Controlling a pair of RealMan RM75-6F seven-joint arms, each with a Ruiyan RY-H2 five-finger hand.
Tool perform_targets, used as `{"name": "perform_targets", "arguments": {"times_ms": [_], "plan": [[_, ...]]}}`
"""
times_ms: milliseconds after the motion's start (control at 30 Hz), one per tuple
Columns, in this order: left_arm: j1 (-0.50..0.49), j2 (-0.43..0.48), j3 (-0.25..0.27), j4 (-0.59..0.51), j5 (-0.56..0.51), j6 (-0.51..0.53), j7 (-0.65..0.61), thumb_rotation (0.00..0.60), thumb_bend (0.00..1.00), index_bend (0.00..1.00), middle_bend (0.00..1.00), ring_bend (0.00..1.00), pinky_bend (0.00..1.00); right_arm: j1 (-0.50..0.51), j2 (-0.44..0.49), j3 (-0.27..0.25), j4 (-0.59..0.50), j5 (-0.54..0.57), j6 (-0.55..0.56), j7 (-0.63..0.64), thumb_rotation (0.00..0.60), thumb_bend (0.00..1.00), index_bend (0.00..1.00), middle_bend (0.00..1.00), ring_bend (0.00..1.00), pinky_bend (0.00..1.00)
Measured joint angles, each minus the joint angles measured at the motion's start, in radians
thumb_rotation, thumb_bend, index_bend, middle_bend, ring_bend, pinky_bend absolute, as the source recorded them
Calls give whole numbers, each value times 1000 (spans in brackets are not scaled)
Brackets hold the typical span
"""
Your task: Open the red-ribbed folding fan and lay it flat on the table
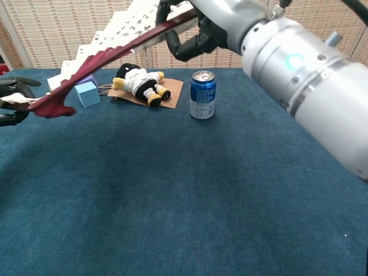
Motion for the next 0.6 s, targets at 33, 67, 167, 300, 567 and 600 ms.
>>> {"name": "perform_targets", "arguments": {"times_ms": [33,67,167,300,567,600], "plan": [[-1,-7,-1,17,1,4,-3,600,699,771,216,44,111,-12,-3,-13,14,-17,8,11,600,639,582,211,71,42],[-2,-15,-1,33,1,8,-6,600,696,753,218,48,111,-28,-9,-28,33,-38,19,27,600,639,581,211,71,42],[-4,-38,-3,93,2,16,-23,600,677,691,218,50,111,-68,-32,-58,81,-82,50,63,600,639,566,211,71,42],[-6,-68,-1,173,-1,12,-63,600,660,629,217,52,109,-113,-68,-76,146,-108,74,118,600,639,548,211,71,42],[-14,-104,5,292,-7,-23,-104,600,641,487,209,52,107,-195,-118,-108,258,-121,55,242,600,640,541,211,71,42],[-15,-109,7,313,-8,-30,-106,600,635,431,201,50,104,-203,-122,-112,270,-124,52,250,600,640,539,211,71,42]]}}
